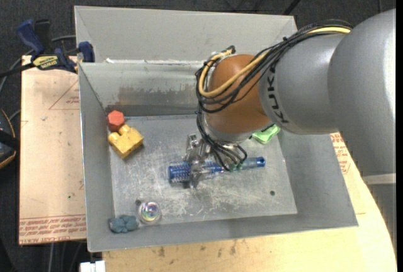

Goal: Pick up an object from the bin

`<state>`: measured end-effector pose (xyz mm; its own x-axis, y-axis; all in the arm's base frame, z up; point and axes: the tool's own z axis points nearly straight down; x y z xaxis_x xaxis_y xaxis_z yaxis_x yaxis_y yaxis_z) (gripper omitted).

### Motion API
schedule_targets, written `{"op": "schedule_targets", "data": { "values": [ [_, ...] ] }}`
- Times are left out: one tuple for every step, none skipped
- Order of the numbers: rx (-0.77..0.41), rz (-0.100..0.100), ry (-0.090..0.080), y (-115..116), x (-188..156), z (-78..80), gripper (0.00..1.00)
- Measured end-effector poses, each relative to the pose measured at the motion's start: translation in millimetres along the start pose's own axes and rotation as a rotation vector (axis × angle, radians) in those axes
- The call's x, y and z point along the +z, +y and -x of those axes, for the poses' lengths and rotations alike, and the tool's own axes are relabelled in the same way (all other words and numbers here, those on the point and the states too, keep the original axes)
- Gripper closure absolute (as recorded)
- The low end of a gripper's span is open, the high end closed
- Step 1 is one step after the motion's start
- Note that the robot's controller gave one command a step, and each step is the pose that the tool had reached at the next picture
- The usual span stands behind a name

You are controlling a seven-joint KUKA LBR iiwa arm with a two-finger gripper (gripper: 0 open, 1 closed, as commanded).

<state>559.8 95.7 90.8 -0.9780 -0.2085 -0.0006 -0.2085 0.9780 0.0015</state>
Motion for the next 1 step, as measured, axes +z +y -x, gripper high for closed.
{"op": "schedule_targets", "data": {
  "values": [
    [0.008, -0.001, -0.010, 1.9, -131.6, 21.7, 1.00]
  ]
}}
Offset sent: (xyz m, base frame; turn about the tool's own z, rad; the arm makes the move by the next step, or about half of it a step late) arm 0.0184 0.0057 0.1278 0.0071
